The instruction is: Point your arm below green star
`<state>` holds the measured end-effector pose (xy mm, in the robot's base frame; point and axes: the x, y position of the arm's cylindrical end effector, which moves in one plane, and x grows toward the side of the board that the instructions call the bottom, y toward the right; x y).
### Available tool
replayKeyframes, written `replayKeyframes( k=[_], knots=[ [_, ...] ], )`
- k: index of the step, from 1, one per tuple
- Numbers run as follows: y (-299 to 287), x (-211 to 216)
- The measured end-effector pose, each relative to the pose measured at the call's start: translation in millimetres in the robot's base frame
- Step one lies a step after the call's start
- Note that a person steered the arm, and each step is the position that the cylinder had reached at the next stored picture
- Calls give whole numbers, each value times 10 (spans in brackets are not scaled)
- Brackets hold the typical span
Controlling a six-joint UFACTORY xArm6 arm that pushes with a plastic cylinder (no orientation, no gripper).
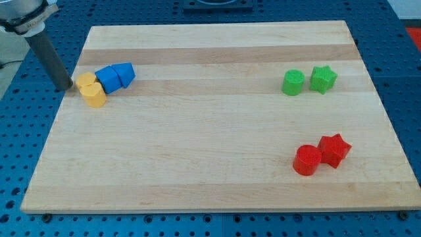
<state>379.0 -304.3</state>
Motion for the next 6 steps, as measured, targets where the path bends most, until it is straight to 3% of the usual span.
replayKeyframes(
  k=[1,2,3,6],
  knots=[
    [66,248],
    [587,973],
    [1645,1175],
    [4445,924]
  ],
)
